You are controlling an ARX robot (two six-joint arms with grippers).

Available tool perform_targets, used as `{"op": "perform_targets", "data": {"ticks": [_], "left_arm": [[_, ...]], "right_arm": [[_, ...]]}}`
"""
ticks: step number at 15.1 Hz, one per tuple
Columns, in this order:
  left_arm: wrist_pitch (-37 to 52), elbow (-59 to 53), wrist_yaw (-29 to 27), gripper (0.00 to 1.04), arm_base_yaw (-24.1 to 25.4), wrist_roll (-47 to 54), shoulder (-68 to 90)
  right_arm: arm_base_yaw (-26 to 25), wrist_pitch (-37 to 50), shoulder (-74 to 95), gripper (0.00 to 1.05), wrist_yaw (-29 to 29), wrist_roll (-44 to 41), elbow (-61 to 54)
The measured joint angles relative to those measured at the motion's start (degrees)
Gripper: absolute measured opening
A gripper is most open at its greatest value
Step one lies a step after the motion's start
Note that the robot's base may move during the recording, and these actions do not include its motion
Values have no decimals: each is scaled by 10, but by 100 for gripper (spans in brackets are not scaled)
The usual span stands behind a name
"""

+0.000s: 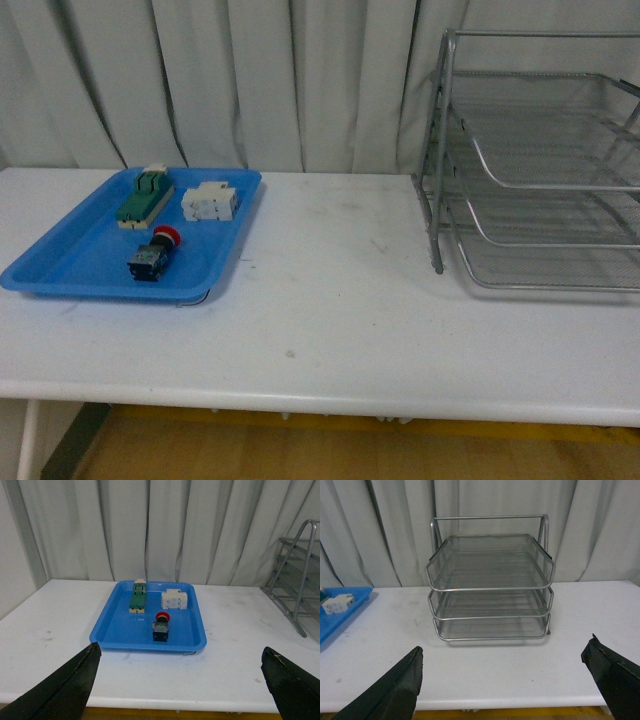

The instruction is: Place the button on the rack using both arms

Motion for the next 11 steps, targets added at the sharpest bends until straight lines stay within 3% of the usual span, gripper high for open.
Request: {"op": "perform_targets", "data": {"ticks": [11], "left_arm": [[0, 0, 0, 98, 0, 0, 0]], "right_arm": [[0, 0, 0, 98, 0, 0, 0]]}}
